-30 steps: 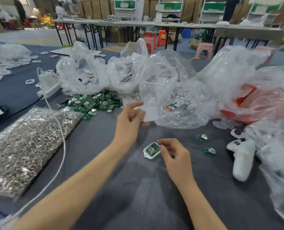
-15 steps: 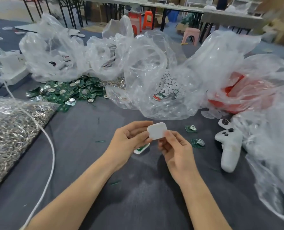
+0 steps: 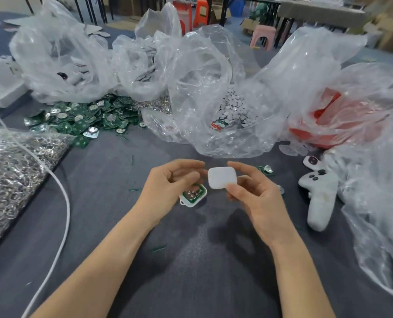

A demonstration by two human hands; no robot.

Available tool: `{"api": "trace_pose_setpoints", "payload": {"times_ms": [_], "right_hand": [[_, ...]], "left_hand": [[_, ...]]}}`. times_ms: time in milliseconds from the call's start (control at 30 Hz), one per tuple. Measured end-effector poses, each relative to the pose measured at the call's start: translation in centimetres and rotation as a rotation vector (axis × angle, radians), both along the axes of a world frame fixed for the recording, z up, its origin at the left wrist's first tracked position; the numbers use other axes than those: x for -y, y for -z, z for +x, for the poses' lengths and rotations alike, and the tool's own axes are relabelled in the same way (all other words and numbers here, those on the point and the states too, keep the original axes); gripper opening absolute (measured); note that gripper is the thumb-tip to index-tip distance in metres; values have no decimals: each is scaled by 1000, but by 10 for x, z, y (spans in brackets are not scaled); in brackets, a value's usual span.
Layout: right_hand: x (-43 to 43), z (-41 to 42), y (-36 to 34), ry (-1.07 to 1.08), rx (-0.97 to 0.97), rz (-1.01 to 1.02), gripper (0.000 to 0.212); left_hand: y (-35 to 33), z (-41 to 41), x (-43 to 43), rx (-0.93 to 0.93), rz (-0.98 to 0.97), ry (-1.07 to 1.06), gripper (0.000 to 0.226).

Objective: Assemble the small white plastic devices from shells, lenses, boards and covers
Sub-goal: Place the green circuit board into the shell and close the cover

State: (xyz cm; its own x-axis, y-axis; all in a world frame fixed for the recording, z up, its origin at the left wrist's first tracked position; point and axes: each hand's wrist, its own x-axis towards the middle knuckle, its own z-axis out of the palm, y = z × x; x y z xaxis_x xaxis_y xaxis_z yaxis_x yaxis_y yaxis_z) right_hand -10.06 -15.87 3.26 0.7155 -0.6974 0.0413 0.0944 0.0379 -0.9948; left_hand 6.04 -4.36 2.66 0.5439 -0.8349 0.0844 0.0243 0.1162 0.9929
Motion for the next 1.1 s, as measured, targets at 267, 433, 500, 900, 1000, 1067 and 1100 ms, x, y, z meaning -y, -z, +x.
{"api": "trace_pose_setpoints", "payload": {"times_ms": [267, 433, 500, 900, 1000, 1067, 1100], "right_hand": [[13, -4, 10, 235, -507, -488, 47], [12, -4, 9, 89, -582, -659, 42], [12, -4, 9, 113, -587, -637, 39], [-26, 23, 2, -20, -297, -592, 33], [-22, 23, 5, 90, -269, -614, 31], [-16, 18, 6, 199, -275, -645, 29], [-13, 16, 8, 219, -312, -667, 29]], "left_hand": [[14, 3, -12, 966, 524, -26, 59], [13, 7, -12, 936, 451, 81, 45], [11, 13, -15, 861, 436, 154, 54], [7, 29, -18, 721, 399, 214, 46], [6, 27, -19, 684, 377, 208, 55], [6, 26, -20, 671, 362, 202, 57], [6, 25, -20, 671, 368, 203, 58]]}}
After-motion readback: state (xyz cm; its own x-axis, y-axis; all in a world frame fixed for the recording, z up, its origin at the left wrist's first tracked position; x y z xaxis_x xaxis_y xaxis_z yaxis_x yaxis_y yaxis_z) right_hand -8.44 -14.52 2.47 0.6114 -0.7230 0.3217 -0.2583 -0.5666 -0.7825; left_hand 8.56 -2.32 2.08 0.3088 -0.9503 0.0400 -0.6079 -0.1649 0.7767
